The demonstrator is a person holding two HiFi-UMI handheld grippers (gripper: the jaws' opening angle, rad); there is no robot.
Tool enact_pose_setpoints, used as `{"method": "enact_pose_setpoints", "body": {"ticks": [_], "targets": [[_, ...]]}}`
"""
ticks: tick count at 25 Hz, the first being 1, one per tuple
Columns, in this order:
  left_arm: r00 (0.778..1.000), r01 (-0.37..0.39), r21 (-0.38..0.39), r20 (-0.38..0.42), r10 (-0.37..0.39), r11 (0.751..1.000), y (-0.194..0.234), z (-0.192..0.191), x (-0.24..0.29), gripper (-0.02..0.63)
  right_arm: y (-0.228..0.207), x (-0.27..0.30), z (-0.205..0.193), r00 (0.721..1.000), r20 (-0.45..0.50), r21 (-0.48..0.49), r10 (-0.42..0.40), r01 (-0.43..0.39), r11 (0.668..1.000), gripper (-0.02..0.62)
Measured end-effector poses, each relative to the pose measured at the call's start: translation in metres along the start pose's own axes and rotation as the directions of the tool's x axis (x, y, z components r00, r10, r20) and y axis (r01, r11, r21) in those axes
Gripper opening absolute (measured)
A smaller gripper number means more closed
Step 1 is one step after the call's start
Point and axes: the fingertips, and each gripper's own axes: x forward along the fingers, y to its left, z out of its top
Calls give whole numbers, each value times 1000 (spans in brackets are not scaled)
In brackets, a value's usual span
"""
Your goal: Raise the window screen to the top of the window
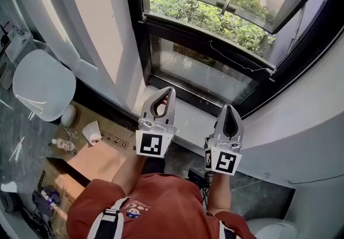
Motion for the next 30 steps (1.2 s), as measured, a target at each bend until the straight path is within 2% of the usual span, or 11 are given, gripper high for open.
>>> {"method": "enact_pose_setpoints", "body": {"ticks": [6, 13, 21, 30], "targets": [[998, 53, -6, 13, -53, 999, 46, -11, 64, 5, 9, 72, -13, 999, -9, -38, -31, 31, 999, 9], [990, 142, -21, -15, -142, 990, 73, -34, 133, 5, 2, 134, -33, 995, -39, -81, -91, 88, 993, 9], [966, 258, -11, -9, -258, 966, 70, -46, 192, 5, -22, 172, -46, 981, -53, -109, -188, 182, 977, 9], [958, 285, -45, -7, -285, 958, 70, -56, 219, 5, -40, 181, -55, 967, -78, -153, -242, 228, 962, 9]]}}
